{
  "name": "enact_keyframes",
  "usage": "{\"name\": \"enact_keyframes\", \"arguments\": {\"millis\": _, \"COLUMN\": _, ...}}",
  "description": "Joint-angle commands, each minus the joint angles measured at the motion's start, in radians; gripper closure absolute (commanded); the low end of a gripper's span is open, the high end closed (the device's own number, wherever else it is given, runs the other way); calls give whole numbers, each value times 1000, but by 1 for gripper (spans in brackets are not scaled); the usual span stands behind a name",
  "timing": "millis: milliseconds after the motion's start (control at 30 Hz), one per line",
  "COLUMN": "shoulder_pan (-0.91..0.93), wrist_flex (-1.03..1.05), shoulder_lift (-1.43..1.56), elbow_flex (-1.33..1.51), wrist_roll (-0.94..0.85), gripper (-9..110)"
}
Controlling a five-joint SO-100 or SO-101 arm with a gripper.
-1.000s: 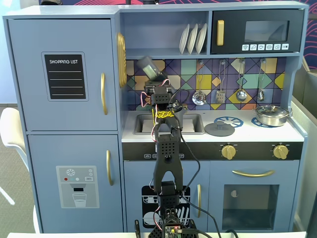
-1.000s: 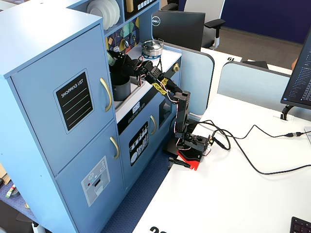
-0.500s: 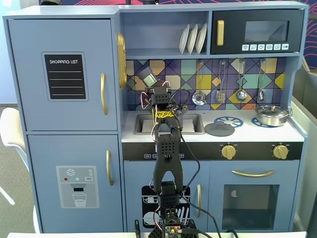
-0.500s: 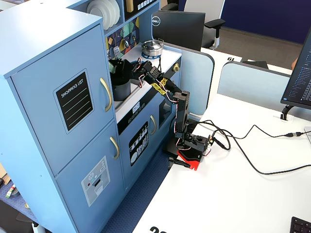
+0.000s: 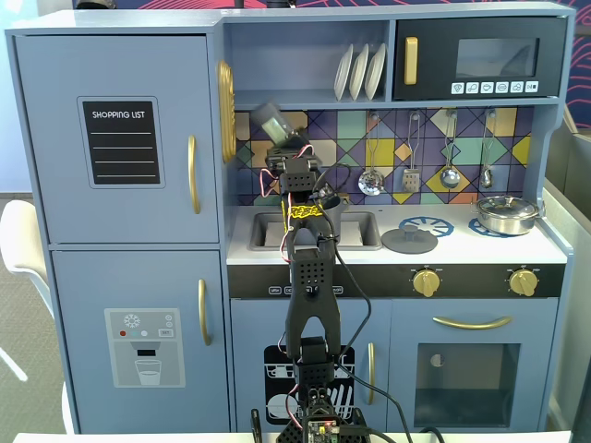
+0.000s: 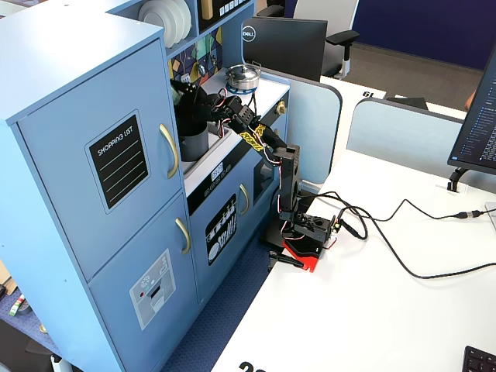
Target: Put salt in the gray recipient
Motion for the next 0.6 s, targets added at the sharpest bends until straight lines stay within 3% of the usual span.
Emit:
{"name": "enact_keyframes", "arguments": {"millis": 0, "shoulder_pan": 28, "wrist_flex": 114, "shoulder_lift": 46, "elbow_flex": 26, "wrist_roll": 9, "gripper": 101}}
{"name": "enact_keyframes", "arguments": {"millis": 167, "shoulder_pan": 31, "wrist_flex": -77, "shoulder_lift": 75, "elbow_flex": 104, "wrist_roll": -44, "gripper": 101}}
{"name": "enact_keyframes", "arguments": {"millis": 300, "shoulder_pan": 15, "wrist_flex": -288, "shoulder_lift": 75, "elbow_flex": 97, "wrist_roll": -195, "gripper": 101}}
{"name": "enact_keyframes", "arguments": {"millis": 467, "shoulder_pan": 51, "wrist_flex": -328, "shoulder_lift": 83, "elbow_flex": 60, "wrist_roll": -601, "gripper": 101}}
{"name": "enact_keyframes", "arguments": {"millis": 567, "shoulder_pan": 115, "wrist_flex": -331, "shoulder_lift": 133, "elbow_flex": 117, "wrist_roll": -940, "gripper": 101}}
